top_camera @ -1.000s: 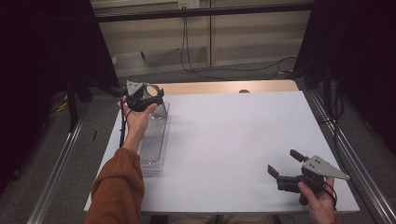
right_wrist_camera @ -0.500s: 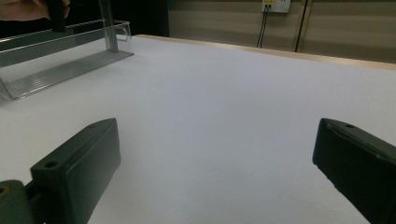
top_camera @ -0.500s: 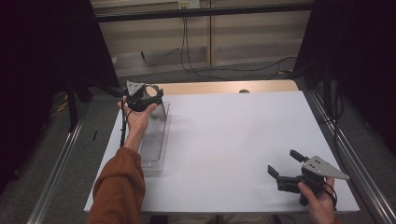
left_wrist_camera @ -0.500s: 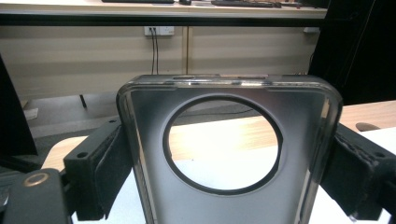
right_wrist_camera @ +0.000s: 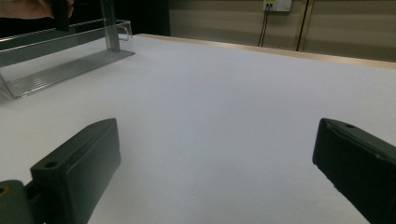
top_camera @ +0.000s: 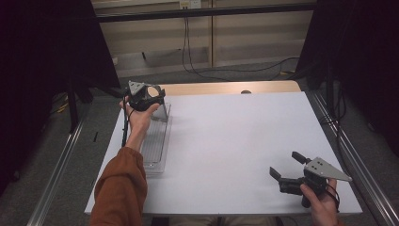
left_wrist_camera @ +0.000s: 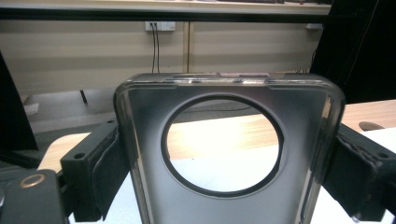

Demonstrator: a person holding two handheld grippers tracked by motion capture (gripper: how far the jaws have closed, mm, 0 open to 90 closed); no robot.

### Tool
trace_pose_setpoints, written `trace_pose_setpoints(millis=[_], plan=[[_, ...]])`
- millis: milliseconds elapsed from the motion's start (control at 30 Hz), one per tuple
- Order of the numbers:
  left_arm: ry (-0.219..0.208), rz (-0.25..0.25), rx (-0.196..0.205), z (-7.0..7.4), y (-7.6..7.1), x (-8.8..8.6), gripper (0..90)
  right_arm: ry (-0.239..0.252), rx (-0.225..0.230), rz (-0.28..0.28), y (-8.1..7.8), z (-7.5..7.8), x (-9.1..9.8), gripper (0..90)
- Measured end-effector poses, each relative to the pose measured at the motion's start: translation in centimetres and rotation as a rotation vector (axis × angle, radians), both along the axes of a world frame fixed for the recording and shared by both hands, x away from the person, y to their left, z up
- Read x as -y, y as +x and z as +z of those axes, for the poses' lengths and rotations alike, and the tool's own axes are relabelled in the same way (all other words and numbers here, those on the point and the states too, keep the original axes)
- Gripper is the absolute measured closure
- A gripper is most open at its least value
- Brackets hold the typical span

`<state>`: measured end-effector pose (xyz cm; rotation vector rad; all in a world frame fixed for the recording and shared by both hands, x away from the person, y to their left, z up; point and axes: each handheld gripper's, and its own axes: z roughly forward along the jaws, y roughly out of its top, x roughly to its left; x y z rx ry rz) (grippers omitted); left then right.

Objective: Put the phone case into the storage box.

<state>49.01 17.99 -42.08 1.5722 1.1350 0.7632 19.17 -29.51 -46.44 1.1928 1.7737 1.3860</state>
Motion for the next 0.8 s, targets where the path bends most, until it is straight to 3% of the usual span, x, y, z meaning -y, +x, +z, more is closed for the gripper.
trace_pose_setpoints(millis=[100, 333, 800], plan=[[-0.014, 0.012, -0.013, -0.2, 0.3, 0.2, 10.8, -0.004, -0.001, 0.006, 0.0, 0.0, 0.0, 0.5], [0.018, 0.011, -0.024, -0.2, 0.9, 0.9, 10.6, -0.002, -0.002, 0.010, 0.0, 0.0, 0.1, 0.5], [0.028, 0.011, -0.010, -0.6, 1.9, 1.5, 11.2, 0.001, -0.006, 0.012, -0.1, -0.1, 0.2, 0.5]])
